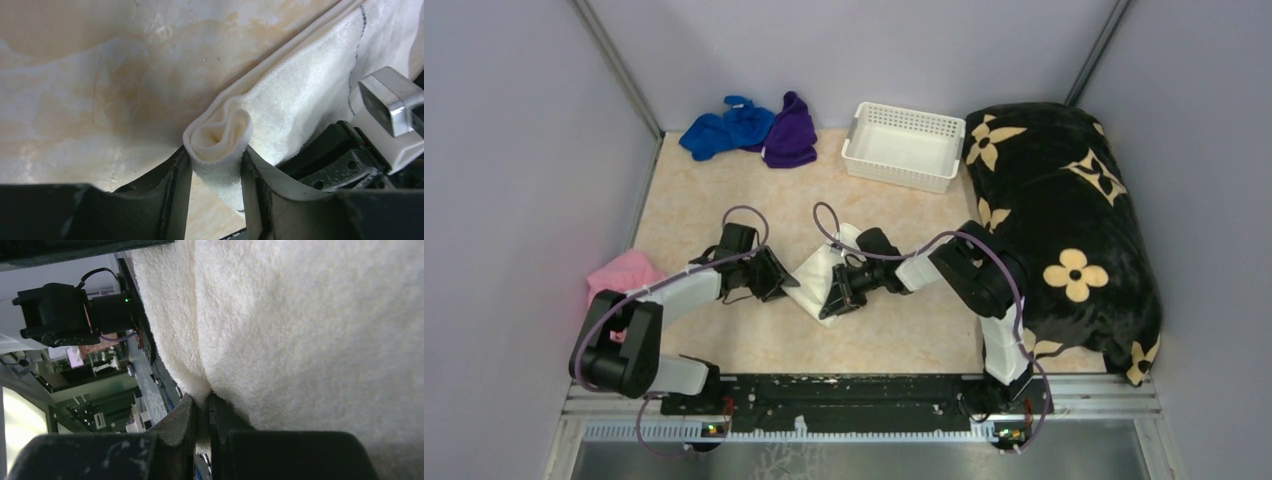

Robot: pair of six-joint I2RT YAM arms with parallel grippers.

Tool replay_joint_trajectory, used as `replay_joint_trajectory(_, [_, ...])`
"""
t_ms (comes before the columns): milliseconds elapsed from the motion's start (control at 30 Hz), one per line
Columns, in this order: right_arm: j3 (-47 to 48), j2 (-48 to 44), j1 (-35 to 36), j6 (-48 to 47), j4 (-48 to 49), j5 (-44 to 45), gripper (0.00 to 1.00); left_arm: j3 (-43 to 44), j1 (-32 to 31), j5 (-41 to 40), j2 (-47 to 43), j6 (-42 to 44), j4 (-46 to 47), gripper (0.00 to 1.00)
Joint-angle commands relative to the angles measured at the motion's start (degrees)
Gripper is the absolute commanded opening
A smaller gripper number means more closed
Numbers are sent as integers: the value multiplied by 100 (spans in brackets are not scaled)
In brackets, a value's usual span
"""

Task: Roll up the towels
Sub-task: Roll the towel at the center of the board.

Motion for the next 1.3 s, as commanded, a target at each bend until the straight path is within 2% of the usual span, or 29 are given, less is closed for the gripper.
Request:
replay_joint_trajectory(0, [51, -484, -7, -461, -519, 383, 9, 274, 17, -22, 366, 191, 193, 40])
replay_joint_trajectory(100, [223, -1003, 92, -1132, -1499, 1062, 20, 346, 9, -48, 465, 255, 91, 26])
replay_joint_trajectory(167, [392, -1412, 262, -1612, -2194, 1823, 27, 377, 0, -62, 473, 300, 9, 19])
replay_joint_trajectory(267, [587, -1990, 740, -2236, -2972, 3160, 37, 451, -14, -121, 431, 357, -159, 16])
replay_joint_trajectory(433, [734, -2594, 1553, -2807, -3405, 5004, 42, 600, -65, -227, 380, 418, -431, 16])
replay_joint_trajectory(500, [836, -2616, 1926, -2994, -3454, 5711, 43, 641, -99, -282, 359, 425, -496, 16])
replay_joint_trajectory(667, [1175, -2160, 2598, -3221, -3469, 6792, 44, 703, -148, -362, 410, 444, -588, 17])
replay_joint_trajectory(833, [1395, -1493, 2928, -3423, -3307, 7370, 45, 703, -175, -390, 496, 439, -603, 18])
replay_joint_trajectory(1033, [1605, -865, 3103, -3590, -3363, 7578, 45, 740, -186, -433, 564, 457, -620, 19])
replay_joint_trajectory(1133, [1626, -627, 3188, -3630, -3405, 7608, 44, 737, -192, -438, 602, 456, -604, 23])
replay_joint_trajectory(1200, [1651, -477, 3255, -3655, -3486, 7608, 41, 750, -195, -420, 632, 463, -589, 24])
replay_joint_trajectory(1267, [1637, -424, 3276, -3619, -3534, 7479, 28, 749, -195, -411, 644, 470, -568, 27])
